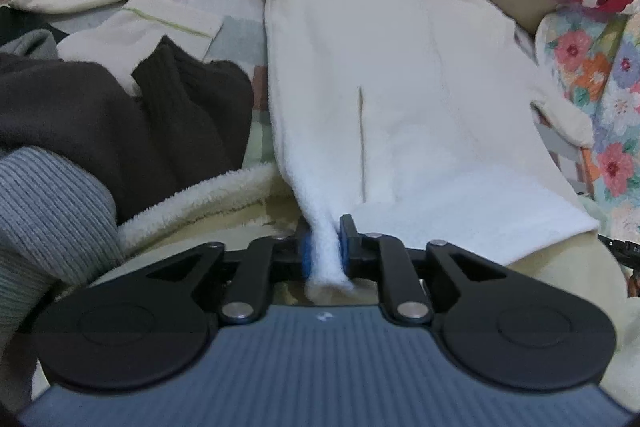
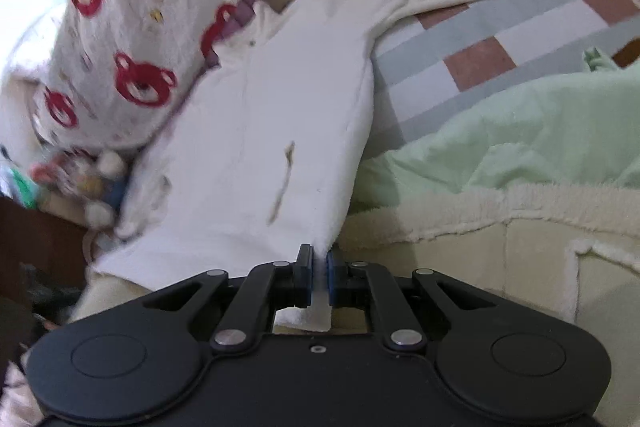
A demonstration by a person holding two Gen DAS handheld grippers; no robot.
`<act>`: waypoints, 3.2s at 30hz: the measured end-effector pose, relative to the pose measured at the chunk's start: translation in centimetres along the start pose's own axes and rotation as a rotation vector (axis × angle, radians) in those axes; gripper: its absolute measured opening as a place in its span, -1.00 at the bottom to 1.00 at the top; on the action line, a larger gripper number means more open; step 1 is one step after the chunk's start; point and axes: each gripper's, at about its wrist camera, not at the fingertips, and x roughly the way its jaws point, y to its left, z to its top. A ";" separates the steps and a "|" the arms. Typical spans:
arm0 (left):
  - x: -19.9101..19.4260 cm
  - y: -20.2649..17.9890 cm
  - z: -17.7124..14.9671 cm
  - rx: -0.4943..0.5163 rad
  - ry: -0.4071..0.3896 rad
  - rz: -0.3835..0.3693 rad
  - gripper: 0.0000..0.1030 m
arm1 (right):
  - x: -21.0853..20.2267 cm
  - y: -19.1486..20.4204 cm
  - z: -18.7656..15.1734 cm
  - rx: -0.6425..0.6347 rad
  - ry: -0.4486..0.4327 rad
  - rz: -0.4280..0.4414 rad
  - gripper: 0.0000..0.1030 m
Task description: Fold clothes
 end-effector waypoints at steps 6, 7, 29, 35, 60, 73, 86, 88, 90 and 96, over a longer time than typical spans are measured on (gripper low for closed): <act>-1.2 -1.2 1.2 0.051 0.042 -0.050 -0.26 | 2.4 2.2 -0.3 -0.212 0.177 -0.161 -0.46; -2.2 -1.5 1.8 0.066 0.018 -0.073 -0.19 | 2.4 2.7 0.0 -0.254 0.197 -0.190 -0.31; 4.1 8.8 19.6 -0.535 -0.605 0.164 0.21 | 21.0 41.8 17.8 -1.017 -0.126 0.152 -0.82; 6.1 12.9 19.0 -0.507 -0.617 0.313 0.20 | 37.8 42.9 15.6 -1.094 0.025 0.081 -0.83; 9.3 18.2 16.8 -0.845 -0.480 0.194 0.50 | 46.0 40.6 11.0 -0.905 0.045 0.156 -0.80; 10.0 18.3 17.2 -0.794 -0.652 0.380 0.52 | 46.5 39.3 9.8 -0.932 0.068 0.172 -0.79; 6.3 13.1 19.0 -0.486 -0.874 0.320 -0.76 | 42.2 34.3 15.9 -0.546 0.024 0.226 -0.17; 5.4 8.9 19.6 -0.336 -0.924 0.249 -0.76 | 39.7 31.1 17.9 -0.409 -0.021 0.184 -0.16; 5.5 4.6 20.0 -0.195 -0.943 0.126 -0.76 | 37.4 27.8 19.1 -0.317 -0.052 0.164 -0.16; 13.4 -4.7 18.8 -0.045 -0.509 -0.327 -0.76 | 33.0 21.0 19.9 -0.246 -0.115 -0.016 -0.14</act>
